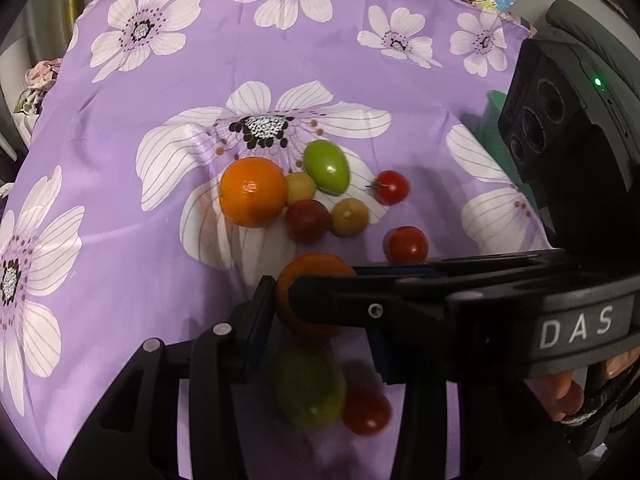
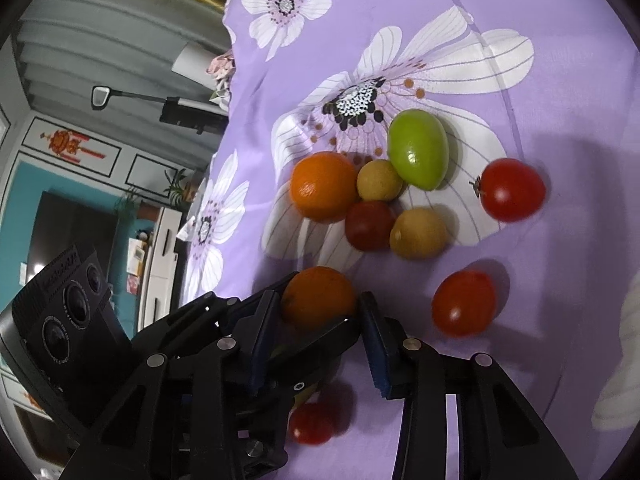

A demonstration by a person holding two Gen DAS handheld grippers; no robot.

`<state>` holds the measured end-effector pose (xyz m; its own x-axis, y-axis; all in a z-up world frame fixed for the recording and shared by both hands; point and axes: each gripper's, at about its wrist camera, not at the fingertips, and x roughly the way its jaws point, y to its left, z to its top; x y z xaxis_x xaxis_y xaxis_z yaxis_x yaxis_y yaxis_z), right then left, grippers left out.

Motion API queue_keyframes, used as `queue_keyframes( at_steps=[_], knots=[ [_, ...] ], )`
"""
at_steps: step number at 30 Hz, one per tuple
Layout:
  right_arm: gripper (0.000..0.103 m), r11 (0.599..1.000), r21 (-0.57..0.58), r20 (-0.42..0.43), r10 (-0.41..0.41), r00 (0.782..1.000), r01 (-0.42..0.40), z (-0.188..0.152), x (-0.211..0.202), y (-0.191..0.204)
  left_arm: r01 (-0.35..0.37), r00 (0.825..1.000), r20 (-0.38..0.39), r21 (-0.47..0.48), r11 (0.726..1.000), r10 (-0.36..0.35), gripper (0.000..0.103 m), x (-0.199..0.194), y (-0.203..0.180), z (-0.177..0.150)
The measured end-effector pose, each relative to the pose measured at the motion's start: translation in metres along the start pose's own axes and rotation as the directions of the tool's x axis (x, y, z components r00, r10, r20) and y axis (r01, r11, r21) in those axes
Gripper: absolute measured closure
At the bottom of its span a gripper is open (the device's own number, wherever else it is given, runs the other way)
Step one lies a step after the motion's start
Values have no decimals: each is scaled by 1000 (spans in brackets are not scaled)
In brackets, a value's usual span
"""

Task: Organize fruits
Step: 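Carry the tangerine in the right gripper over the green bowl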

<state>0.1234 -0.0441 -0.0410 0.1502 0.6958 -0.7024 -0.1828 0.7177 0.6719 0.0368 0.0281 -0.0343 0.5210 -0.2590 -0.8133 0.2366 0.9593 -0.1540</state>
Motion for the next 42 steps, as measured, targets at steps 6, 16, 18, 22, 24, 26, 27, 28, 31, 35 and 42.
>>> queue_keyframes(
  at_steps=[6,16,18,22,24,26,27,28,31,35,42],
  knots=[
    [62,1000,-11,39,-3,999,3,-15,-21,7,19,1000,23,17,1000,-20,61,-16,-19,-7],
    [62,1000,-16,117,4,993,-2,-36,-61,10,28,997,64,86,996,-34,61,-39,-55,-8],
    [62,1000,-16,132,7,991,-5,-39,-67,10,29,997,70,96,995,-36,61,-42,-59,-8],
    [62,1000,-22,164,20,986,-17,-44,-82,11,26,996,87,124,992,-37,61,-49,-71,-6],
    [62,1000,-22,178,25,984,-21,-45,-89,10,27,995,94,134,991,-40,61,-52,-76,-4],
    [62,999,-26,203,33,979,-28,-47,-95,9,27,994,100,148,989,-42,61,-54,-82,-2],
    [62,999,-24,212,34,977,-29,-48,-99,8,27,994,104,159,987,-44,61,-56,-86,0],
    [62,999,-24,224,35,974,-30,-49,-104,7,26,993,107,168,985,-45,61,-57,-89,2],
    [62,999,-20,253,39,967,-35,-50,-115,3,25,992,118,194,981,-49,61,-59,-101,7],
    [62,999,-13,297,39,954,-37,-51,-132,-1,27,990,131,233,972,-59,61,-61,-116,16],
    [62,1000,7,370,24,929,-29,-53,-163,-13,47,985,144,303,952,-95,61,-58,-144,32]
  ],
)
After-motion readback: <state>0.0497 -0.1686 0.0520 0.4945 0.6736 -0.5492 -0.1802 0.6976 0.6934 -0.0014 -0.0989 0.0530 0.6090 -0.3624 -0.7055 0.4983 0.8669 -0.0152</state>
